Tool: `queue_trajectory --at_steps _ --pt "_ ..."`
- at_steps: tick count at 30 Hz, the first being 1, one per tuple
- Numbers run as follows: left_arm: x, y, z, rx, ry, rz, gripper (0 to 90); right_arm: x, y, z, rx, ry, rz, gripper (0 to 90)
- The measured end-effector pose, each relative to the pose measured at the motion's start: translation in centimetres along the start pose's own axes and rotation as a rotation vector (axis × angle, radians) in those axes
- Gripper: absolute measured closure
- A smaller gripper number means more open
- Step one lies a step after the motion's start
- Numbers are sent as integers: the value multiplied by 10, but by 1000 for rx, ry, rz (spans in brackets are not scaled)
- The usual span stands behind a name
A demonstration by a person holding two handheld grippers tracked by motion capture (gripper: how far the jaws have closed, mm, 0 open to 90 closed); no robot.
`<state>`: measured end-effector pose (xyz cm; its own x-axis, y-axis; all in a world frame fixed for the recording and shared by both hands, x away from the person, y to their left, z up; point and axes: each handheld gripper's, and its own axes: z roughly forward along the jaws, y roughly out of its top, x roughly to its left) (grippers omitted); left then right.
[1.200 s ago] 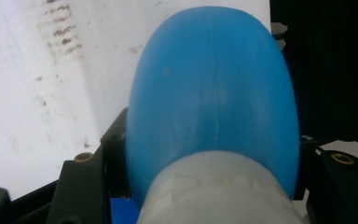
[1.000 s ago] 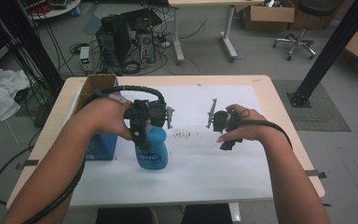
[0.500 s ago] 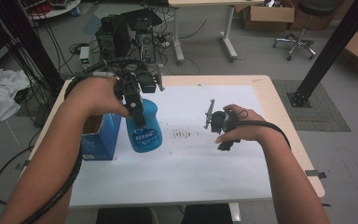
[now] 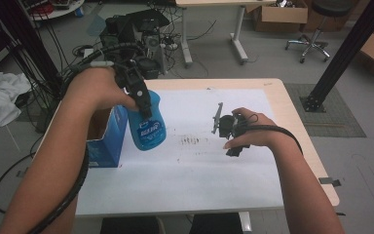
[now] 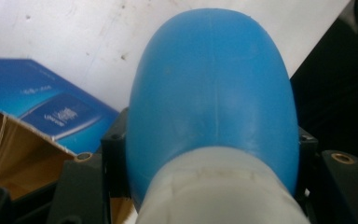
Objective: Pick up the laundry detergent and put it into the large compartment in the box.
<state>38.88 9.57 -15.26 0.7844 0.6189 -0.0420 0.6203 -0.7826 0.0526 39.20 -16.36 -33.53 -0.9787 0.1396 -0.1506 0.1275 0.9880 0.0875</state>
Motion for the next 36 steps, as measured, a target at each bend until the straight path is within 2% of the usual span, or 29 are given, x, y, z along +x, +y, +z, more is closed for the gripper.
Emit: queue_trajectory --at_steps 4,9,14,17,22,31,36 --pt "1 -1 -14 0 -16 -62 385 1 0 -2 -6 -4 1 166" --pt "4 -3 -30 -3 -5 -122 385 1 -2 -3 -7 -5 1 166" --pt "15 -9 -47 21 12 -231 385 1 0 -3 -12 -4 -6 166" --pt "22 -14 -59 22 36 -287 385 0 1 -3 -16 -6 -10 166" --pt "40 -29 -76 11 55 -402 384 0 1 -4 -15 -6 -13 167" --pt "71 -56 -81 18 101 -593 384 0 3 -5 -14 -15 -24 167" --pt "83 -69 -78 26 106 -653 385 -1 4 -4 -14 -12 -27 167"
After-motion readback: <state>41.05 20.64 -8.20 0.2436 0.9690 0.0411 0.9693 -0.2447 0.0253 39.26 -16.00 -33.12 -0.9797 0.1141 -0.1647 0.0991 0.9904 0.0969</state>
